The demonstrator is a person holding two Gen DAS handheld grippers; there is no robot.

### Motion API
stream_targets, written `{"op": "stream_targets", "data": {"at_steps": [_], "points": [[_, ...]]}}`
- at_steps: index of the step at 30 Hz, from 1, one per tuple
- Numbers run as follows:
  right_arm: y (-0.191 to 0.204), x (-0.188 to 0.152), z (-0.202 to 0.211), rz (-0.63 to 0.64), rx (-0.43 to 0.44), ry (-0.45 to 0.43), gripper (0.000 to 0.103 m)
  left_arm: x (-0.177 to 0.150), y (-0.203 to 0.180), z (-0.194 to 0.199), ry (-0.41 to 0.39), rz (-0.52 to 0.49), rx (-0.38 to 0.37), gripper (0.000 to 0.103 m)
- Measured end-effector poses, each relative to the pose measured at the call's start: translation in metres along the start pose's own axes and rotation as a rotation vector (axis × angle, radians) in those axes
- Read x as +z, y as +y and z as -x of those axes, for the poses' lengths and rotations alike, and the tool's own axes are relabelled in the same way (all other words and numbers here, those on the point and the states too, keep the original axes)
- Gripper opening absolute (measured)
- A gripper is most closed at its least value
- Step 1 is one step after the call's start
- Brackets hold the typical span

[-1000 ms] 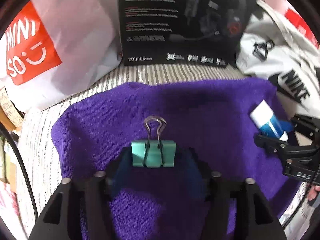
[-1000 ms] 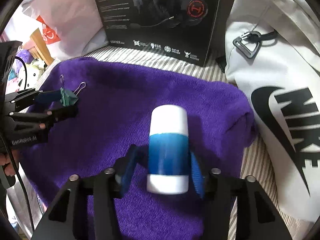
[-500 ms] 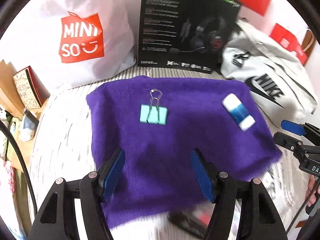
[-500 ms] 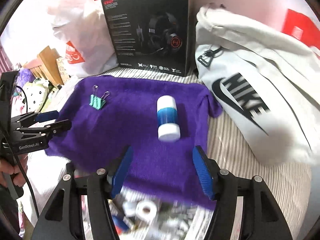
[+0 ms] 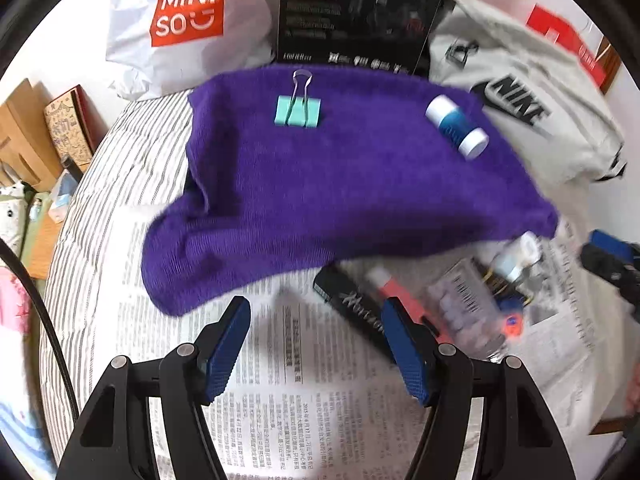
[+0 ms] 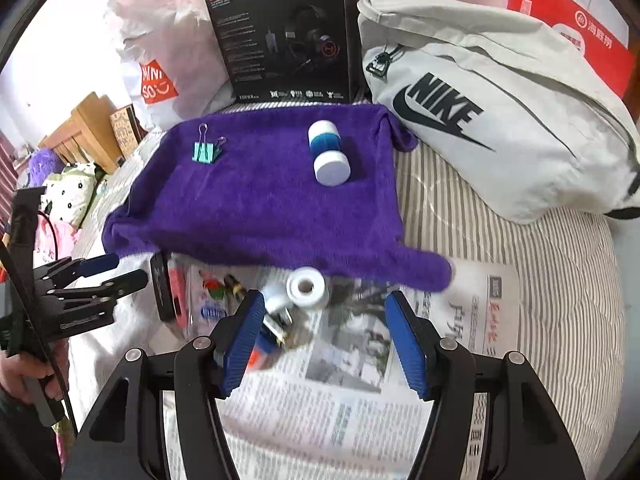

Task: Organize rigid objects
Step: 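Grasp the white tape roll with the right tool while the left tool grasps the black Horizon case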

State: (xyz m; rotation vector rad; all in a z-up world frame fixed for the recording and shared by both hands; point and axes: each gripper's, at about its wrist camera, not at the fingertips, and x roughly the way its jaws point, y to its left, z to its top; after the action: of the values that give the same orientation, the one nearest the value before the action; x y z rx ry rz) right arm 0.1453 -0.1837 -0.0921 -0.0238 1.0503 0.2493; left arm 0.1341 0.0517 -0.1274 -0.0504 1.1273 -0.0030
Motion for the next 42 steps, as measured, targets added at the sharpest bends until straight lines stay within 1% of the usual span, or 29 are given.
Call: {"op": "stream_targets", "data": {"at_steps": [1, 2, 6, 9, 12, 13, 15, 16, 20, 22, 23, 26, 28, 29, 31, 33, 34, 35, 37, 38, 42], "points": [[0.001, -0.002, 0.000, 0.000, 0.000, 0.005, 0.063, -0.001, -0.002, -0.004, 0.009, 0.003, 0.020, 0.066], [0.000, -0.006, 0.001, 0.000, -0.002, 0.010, 0.063, -0.003, -0.003, -0.009, 0.015, 0.009, 0.023, 0.066], [-0.002, -0.013, 0.002, 0.004, -0.003, 0.015, 0.063, -0.004, -0.008, -0.019, 0.020, 0.042, -0.011, 0.066], [-0.006, -0.018, -0.001, -0.008, 0.001, 0.027, 0.063, 0.000, -0.017, -0.025, 0.036, 0.039, -0.008, 0.066], [-0.006, -0.020, -0.008, -0.015, 0.009, 0.039, 0.063, -0.002, -0.029, -0.029, 0.037, -0.003, 0.048, 0.066], [-0.005, -0.021, -0.010, -0.014, 0.012, 0.040, 0.063, -0.003, -0.031, -0.029, 0.028, -0.016, 0.054, 0.066], [-0.003, -0.022, -0.016, -0.007, 0.016, 0.041, 0.063, -0.006, -0.029, -0.028, 0.022, -0.029, 0.047, 0.067], [-0.003, -0.023, -0.019, -0.005, 0.013, 0.041, 0.063, -0.008, -0.026, -0.027, 0.021, -0.035, 0.046, 0.068], [-0.001, -0.021, -0.031, 0.000, 0.008, 0.021, 0.063, -0.016, -0.011, -0.023, 0.007, -0.036, 0.062, 0.068], [-0.001, -0.019, -0.035, 0.001, 0.026, 0.010, 0.060, -0.020, -0.003, -0.021, 0.001, -0.034, 0.052, 0.068], [-0.001, -0.016, -0.038, 0.001, 0.040, 0.001, 0.060, -0.021, 0.000, -0.020, -0.001, -0.040, 0.044, 0.066], [0.000, -0.009, -0.048, 0.007, 0.040, 0.003, 0.058, -0.024, 0.005, -0.018, -0.006, -0.056, 0.038, 0.064], [0.001, -0.008, -0.055, 0.015, 0.035, 0.010, 0.052, -0.025, 0.007, -0.017, -0.013, -0.063, 0.034, 0.063], [0.001, -0.006, -0.061, 0.018, 0.039, 0.015, 0.051, -0.027, 0.008, -0.015, -0.014, -0.067, 0.033, 0.062], [0.000, -0.005, -0.063, 0.001, 0.063, -0.012, 0.051, -0.028, 0.009, -0.014, -0.016, -0.074, 0.024, 0.059], [-0.003, -0.003, -0.066, -0.012, 0.053, -0.022, 0.050, -0.030, 0.015, -0.012, -0.020, -0.073, 0.009, 0.055], [-0.004, -0.002, -0.067, -0.018, 0.052, -0.024, 0.049, -0.030, 0.016, -0.012, -0.020, -0.072, 0.008, 0.051], [-0.005, -0.001, -0.070, -0.022, 0.052, -0.015, 0.047, -0.030, 0.019, -0.011, -0.019, -0.070, 0.005, 0.049], [-0.005, -0.001, -0.078, -0.019, 0.051, 0.019, 0.034, -0.029, 0.023, -0.010, -0.015, -0.060, -0.011, 0.049], [-0.004, -0.002, -0.081, -0.008, 0.039, 0.030, 0.033, -0.029, 0.024, -0.010, -0.016, -0.057, -0.017, 0.049], [0.000, -0.001, -0.083, 0.016, 0.019, 0.005, 0.031, -0.024, 0.024, -0.014, -0.035, -0.058, -0.016, 0.049]]}}
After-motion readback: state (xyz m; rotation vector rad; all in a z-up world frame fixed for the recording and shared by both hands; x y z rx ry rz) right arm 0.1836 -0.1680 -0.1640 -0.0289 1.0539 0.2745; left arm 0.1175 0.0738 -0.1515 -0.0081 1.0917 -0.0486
